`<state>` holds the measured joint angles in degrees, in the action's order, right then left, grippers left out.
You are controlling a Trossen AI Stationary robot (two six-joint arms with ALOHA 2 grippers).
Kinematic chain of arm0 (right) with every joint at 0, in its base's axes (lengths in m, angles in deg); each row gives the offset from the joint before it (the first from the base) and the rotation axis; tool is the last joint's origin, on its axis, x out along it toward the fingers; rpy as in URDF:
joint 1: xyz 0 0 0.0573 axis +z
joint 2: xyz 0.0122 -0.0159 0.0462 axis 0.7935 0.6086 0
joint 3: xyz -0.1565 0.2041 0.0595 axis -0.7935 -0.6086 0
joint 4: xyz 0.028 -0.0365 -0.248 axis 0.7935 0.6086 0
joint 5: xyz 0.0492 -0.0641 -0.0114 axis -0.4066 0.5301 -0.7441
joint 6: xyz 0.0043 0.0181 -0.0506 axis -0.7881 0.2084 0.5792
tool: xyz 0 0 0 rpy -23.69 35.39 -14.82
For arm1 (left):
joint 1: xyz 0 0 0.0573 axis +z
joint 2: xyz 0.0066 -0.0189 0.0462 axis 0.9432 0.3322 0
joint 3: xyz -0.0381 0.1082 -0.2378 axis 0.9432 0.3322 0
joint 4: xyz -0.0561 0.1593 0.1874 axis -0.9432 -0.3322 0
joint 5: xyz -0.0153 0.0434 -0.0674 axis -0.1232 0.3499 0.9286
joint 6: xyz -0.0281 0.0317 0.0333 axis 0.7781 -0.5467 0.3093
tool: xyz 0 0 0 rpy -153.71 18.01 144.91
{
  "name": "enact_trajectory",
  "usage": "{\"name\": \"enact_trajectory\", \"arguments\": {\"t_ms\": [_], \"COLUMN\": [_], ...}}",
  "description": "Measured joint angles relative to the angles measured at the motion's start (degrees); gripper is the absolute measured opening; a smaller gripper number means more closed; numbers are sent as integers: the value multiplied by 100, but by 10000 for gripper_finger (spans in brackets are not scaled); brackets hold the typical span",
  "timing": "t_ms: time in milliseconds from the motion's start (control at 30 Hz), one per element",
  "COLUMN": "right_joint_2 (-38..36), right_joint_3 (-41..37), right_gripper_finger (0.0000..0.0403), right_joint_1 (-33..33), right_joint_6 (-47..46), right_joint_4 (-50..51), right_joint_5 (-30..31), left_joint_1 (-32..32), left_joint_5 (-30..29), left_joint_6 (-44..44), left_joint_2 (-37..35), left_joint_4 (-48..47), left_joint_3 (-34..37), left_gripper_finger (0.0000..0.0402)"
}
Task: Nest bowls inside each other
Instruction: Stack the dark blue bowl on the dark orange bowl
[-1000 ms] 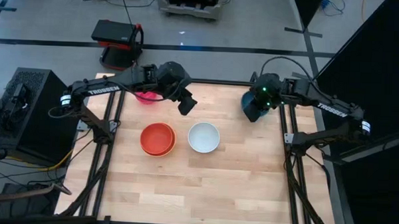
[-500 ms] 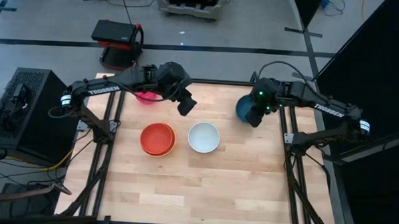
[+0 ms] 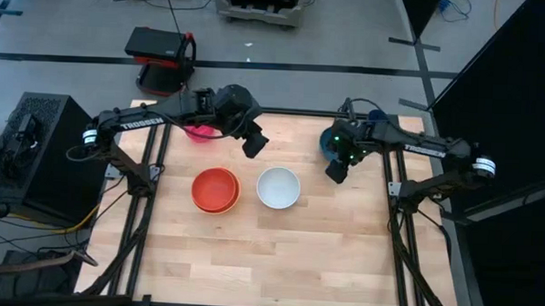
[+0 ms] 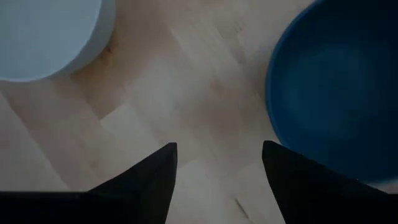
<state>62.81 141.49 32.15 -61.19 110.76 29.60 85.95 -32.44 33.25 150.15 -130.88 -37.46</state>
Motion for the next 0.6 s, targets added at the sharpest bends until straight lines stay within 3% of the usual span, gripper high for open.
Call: {"name": "enact_trajectory", "arguments": {"t_ms": [600], "right_joint_2": [1261], "right_joint_3": [-41], "right_gripper_finger": [230], "right_joint_1": [-374], "right_joint_6": [804], "right_joint_4": [-429], "right_joint_5": [-9], "left_joint_1": [0], "left_joint_5": [0], "left_joint_6": [25], "left_joint_2": [0], "left_joint_4": [-244], "left_joint_3": [0], "left_gripper_finger": [214]}}
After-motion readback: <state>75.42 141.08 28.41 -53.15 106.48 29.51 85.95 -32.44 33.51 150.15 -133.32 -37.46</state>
